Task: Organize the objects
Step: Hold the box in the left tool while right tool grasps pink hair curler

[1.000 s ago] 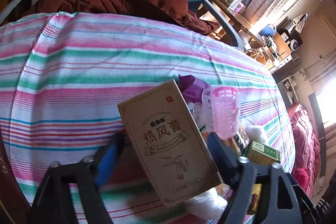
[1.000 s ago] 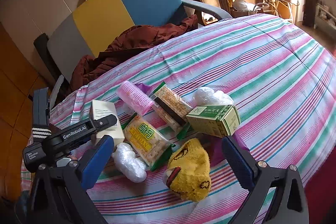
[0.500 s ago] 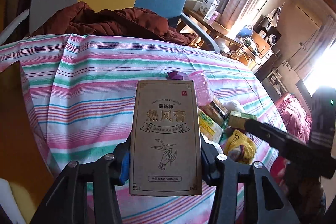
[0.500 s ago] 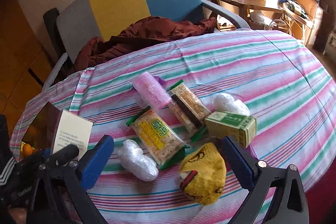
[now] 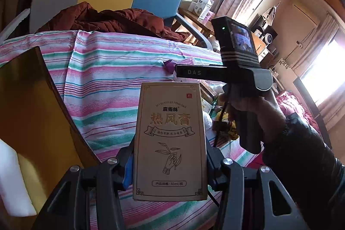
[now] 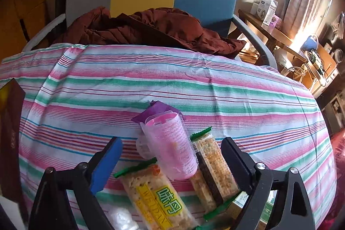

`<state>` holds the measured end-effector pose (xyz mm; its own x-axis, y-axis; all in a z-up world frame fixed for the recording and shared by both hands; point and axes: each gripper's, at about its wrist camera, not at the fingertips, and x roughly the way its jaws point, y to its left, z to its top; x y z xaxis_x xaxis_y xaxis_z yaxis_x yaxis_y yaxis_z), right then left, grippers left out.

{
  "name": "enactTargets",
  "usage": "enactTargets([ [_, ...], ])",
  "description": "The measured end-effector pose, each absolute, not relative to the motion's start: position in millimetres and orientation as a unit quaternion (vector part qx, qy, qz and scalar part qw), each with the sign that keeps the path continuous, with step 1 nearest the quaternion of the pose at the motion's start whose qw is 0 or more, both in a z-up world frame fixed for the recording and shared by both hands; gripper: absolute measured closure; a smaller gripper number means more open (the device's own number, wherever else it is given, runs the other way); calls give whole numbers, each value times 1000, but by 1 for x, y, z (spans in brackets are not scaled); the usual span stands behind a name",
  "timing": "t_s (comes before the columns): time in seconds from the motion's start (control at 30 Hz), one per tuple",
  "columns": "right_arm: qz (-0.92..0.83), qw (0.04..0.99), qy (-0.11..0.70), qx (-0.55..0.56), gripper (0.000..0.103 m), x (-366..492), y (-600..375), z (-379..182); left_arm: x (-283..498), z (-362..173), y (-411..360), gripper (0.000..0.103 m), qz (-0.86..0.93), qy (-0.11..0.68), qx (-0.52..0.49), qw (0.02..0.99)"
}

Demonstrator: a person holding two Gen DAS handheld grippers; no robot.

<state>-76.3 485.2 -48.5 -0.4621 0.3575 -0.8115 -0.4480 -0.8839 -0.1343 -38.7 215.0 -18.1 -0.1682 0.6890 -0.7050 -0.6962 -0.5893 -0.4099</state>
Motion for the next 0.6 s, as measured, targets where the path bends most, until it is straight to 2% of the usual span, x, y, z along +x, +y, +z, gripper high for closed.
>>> enactTargets([
  [0.03, 850, 237, 56, -467, 36, -76, 489, -53, -39, -18, 213, 52, 764, 3, -460, 453],
  [0.07, 849, 229, 72, -471, 61, -74, 493, -56, -38, -17, 210, 52, 763, 1, -460, 453],
  [0.17, 852, 221, 84, -467, 64, -63, 492, -53, -36, -16, 204, 52, 764, -2, -459, 453],
  [0.6, 903, 123, 121, -394, 64, -20, 417, 10, -23, -2, 169, 52, 779, -23, -443, 443],
])
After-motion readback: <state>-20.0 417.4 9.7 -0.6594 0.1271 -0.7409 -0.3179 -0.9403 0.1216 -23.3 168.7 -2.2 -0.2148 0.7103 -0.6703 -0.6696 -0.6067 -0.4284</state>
